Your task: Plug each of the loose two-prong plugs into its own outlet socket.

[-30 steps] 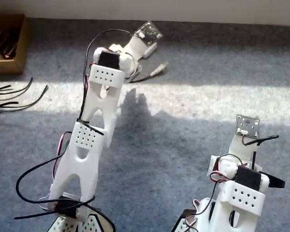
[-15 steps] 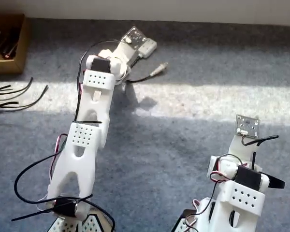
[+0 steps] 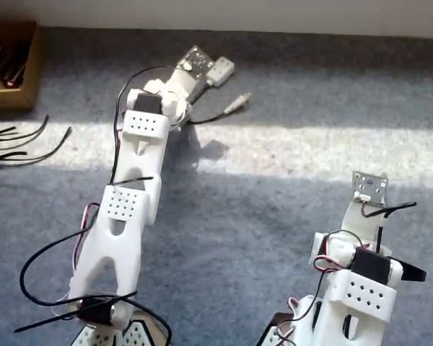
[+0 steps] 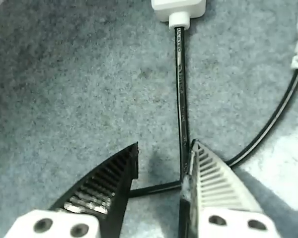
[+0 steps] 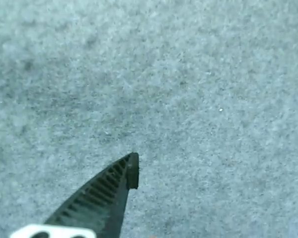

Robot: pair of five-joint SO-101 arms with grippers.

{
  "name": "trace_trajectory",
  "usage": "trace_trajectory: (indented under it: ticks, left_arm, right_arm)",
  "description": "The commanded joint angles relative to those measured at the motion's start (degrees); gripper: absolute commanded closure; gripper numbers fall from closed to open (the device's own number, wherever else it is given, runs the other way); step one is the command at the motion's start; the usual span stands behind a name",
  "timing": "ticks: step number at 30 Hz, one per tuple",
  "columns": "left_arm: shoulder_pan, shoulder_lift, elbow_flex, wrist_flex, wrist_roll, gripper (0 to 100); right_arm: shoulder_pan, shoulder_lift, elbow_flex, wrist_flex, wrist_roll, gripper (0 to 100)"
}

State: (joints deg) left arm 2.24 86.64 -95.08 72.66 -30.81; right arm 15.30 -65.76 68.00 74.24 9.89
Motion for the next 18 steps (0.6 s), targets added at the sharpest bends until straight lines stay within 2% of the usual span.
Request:
trace_trajectory:
  ticks: [1,4,6,10,14,18]
  left_arm:
    - [0.0,0.5,0.1,-0.4,0.0,75]
    - [-0.1,0.7,0.1,-0.4,0.2,67]
    - [0.0,0.9,0.5,-0.3,0.0,67]
    - [0.7,1.0,0.6,0.1,0.0,75]
    - [1.4,1.1,0.6,1.3,-0.4,87]
    - [2.5,1.0,0.6,4.8,-9.8,98]
  right_arm:
    - [0.7,0.1,-1.6,0.7,1.5,33.2]
    - [0.5,0.1,-0.4,0.8,2.2,33.2]
    - [0.5,0.1,-0.3,0.8,2.2,33.2]
    - [0.5,0.1,-0.3,0.8,2.2,33.2]
    - [0.5,0.1,-0.3,0.8,2.2,33.2]
    - [0.5,0.1,-0.3,0.8,2.2,33.2]
